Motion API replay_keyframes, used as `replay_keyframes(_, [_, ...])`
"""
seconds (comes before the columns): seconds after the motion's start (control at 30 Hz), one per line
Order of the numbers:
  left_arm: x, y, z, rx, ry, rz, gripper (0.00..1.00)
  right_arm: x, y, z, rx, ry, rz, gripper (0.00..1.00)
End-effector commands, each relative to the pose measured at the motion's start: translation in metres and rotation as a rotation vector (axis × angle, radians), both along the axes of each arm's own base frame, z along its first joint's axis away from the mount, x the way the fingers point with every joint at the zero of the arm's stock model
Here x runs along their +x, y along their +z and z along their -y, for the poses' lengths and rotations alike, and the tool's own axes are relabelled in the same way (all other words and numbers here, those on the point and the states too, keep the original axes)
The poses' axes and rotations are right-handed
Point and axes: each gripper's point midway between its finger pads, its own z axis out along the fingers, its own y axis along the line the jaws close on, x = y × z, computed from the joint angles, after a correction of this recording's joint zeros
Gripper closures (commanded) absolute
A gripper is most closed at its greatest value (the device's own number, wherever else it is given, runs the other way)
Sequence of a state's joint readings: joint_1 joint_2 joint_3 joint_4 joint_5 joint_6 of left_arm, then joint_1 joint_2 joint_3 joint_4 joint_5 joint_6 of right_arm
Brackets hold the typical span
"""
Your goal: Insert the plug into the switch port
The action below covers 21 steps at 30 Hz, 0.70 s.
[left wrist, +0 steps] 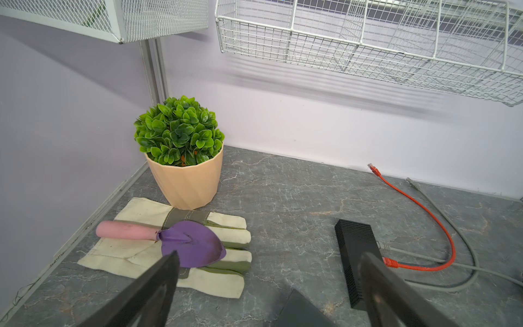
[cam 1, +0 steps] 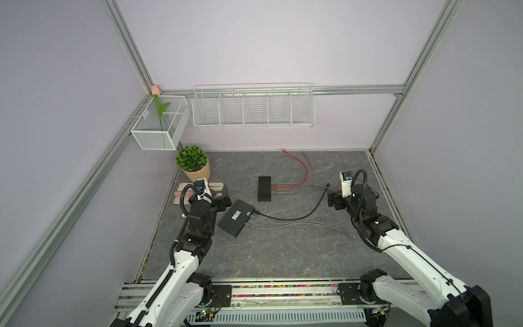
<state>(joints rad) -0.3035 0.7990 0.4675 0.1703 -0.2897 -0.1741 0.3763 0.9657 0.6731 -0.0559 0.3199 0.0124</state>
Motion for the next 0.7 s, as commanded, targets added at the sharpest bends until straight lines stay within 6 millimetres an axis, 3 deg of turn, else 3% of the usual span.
replay_keyframes(0.0, [-0.004,-0.001,-0.001,0.018,0.006,-0.002,0.0,-0.009,0.009,0.016,0.004,-0.068,0.05,0.04])
replay_keyframes(0.3, [-0.02,-0.006,-0.001,0.057,0.025,-0.001,0.0,-0.038,0.001,0.05,-0.014,-0.2,0.108,0.05])
replay_keyframes(0.67, [-0.035,-0.017,-0.008,0.074,0.044,-0.013,0.0,-0.056,-0.033,0.066,-0.037,-0.256,0.085,0.05])
